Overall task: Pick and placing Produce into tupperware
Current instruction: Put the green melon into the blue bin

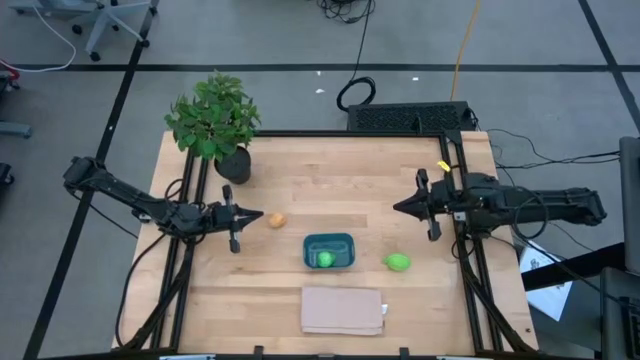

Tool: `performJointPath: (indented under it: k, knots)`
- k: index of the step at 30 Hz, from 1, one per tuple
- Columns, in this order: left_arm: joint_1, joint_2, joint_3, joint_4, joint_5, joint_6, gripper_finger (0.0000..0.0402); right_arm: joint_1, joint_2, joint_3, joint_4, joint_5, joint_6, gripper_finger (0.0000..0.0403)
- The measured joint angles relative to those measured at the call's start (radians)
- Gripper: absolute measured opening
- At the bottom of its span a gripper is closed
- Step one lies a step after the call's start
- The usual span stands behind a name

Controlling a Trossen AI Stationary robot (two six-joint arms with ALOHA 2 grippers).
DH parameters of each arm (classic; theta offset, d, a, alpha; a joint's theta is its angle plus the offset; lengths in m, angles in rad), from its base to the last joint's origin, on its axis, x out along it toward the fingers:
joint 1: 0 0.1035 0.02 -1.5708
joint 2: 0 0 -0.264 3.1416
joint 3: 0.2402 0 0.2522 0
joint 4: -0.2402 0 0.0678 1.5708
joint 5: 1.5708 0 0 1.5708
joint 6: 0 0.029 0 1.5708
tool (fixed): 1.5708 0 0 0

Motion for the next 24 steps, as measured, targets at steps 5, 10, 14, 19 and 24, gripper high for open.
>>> performJointPath:
  k: [5, 10, 14, 19, 24]
  knots:
    - [0.000, 0.000, 0.000, 0.000, -0.001, 0.001, 0.0026, 0.037, 0.098, 0.125, -0.150, -0.002, 0.032, 0.0000]
    - [0.000, 0.000, 0.000, -0.001, -0.002, 0.001, 0.0027, 0.062, 0.192, 0.252, -0.311, -0.002, 0.057, 0.0000]
    - [0.000, 0.000, 0.000, -0.001, -0.002, 0.002, 0.0020, 0.067, 0.257, 0.336, -0.438, -0.001, 0.084, 0.0000]
    - [0.000, 0.000, 0.000, -0.001, -0.002, 0.003, 0.0007, 0.068, 0.342, 0.442, -0.597, 0.002, 0.125, 0.0000]
    - [0.000, 0.000, 0.000, -0.002, -0.002, 0.003, 0.0003, 0.074, 0.447, 0.537, -0.775, 0.000, 0.192, 0.0000]
